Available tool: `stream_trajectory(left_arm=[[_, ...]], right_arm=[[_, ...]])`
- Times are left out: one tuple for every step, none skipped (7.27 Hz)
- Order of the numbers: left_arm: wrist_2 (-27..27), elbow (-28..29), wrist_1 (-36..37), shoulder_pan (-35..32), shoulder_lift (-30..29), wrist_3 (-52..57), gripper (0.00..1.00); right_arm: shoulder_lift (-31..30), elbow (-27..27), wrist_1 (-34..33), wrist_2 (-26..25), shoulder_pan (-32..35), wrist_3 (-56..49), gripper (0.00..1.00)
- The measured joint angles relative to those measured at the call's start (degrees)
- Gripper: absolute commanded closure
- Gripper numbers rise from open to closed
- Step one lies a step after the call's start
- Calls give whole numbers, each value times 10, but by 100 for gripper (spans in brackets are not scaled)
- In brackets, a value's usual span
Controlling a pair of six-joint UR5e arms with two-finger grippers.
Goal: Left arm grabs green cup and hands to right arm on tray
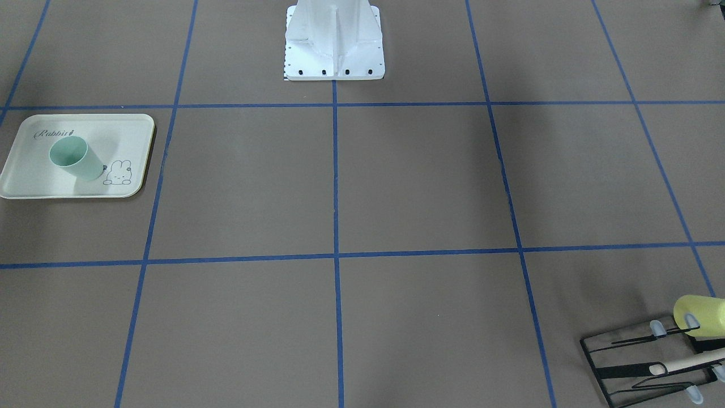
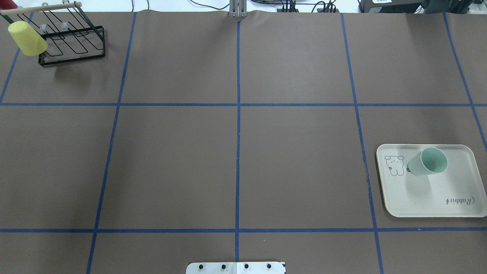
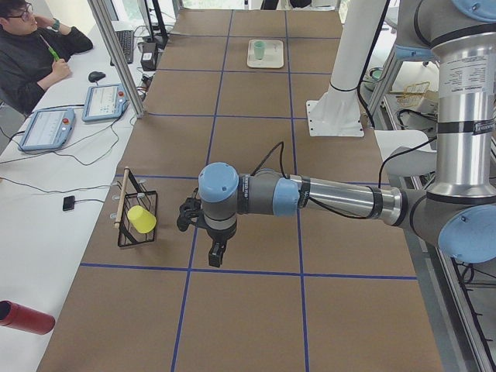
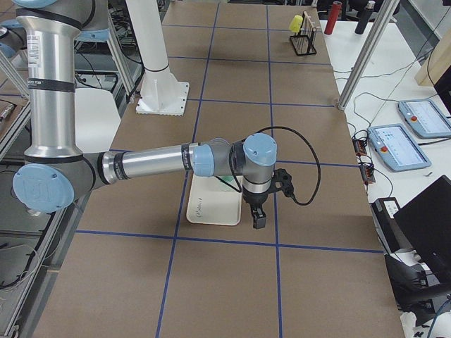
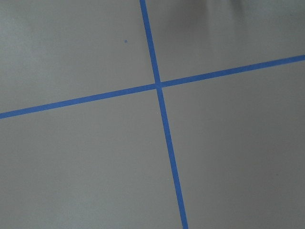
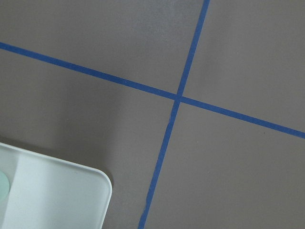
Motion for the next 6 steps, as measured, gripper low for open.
stream_trajectory(left_arm=[[0,0,0,0,0,0,0],[1,0,0,0,0,-1,0],[1,0,0,0,0,-1,0],[1,0,1,0,0,-1,0],[1,0,1,0,-1,-1,0],[1,0,1,0,-2,-2,0]], right_arm=[[0,0,0,0,0,0,0],[0,0,0,3,0,0,0],[0,-1,0,9,0,0,0],[-1,-2,0,13,0,0,0],[-1,-2,0,16,0,0,0],[-1,-2,1,18,0,0,0]])
